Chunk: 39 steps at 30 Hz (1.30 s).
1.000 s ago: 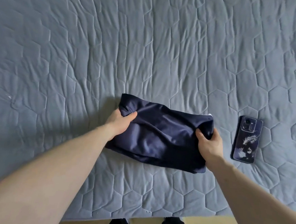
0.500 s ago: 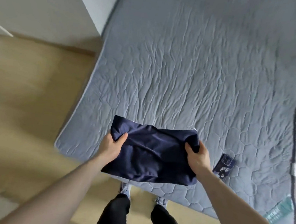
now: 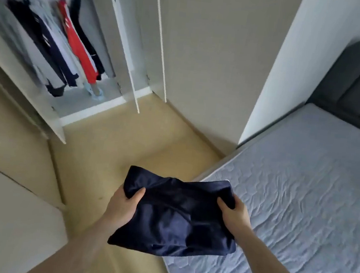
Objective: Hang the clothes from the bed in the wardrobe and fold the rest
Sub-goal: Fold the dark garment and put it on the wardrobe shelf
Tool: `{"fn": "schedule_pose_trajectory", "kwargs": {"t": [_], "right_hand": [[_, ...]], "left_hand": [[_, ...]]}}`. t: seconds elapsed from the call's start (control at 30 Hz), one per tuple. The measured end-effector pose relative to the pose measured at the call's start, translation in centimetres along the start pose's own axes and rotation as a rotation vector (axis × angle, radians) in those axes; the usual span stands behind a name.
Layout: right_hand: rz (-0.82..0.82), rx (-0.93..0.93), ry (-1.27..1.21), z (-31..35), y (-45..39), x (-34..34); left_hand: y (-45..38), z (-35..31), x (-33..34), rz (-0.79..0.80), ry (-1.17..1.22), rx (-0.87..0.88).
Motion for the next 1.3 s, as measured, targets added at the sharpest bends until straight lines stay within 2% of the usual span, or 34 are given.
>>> {"fn": "schedule_pose_trajectory", "kwargs": {"t": [0.27,0.47,0.83,1.3], "right_hand": [[0.166,-0.269,0.099,22.2,-6.8,18.7],[0.245,-0.351,0.085,34.8,-11.8,27.5],[0.397,-0.537,0.042,58.1,-25.7,39.2],[0.528,-0.670,0.038,83.8,-42.4,51.5]], "left_hand": [[-5.5,-0.6,-24.1,-0.226,0.207,-0.004],[-10.4,-4.2,-36.8,-0.315,0.264,0.073],[-24.5,-14.3,-55.1,-0.486,0.274,0.146],[-41.6,-25.4,-73.1,-0.596,0.343,0.144]]}}
Point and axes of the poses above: each hand's wrist, its own y-axis away from the middle knuckle, its own x-axis out of the palm, z = x × y, the point moved 5 cm from there along -y, towards the middle knuckle, and after that the axes turned 10 degrees about z, right-handed, at the moved point
